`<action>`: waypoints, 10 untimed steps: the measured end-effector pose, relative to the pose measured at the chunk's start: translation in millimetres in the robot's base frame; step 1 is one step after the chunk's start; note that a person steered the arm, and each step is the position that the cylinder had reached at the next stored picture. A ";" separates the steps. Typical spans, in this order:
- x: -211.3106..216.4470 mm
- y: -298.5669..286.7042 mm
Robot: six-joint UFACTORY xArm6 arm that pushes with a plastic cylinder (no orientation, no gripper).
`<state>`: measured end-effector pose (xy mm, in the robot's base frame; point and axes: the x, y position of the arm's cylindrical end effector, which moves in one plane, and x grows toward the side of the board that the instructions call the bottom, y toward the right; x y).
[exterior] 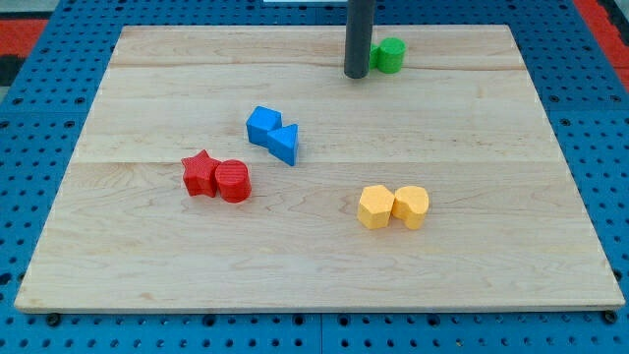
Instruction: Place the yellow heart above the yellow hexagon
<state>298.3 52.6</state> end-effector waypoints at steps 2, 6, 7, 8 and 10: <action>70.7 120.3; 254.2 50.3; 227.9 72.8; 199.7 74.3; 179.8 43.1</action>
<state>478.1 95.7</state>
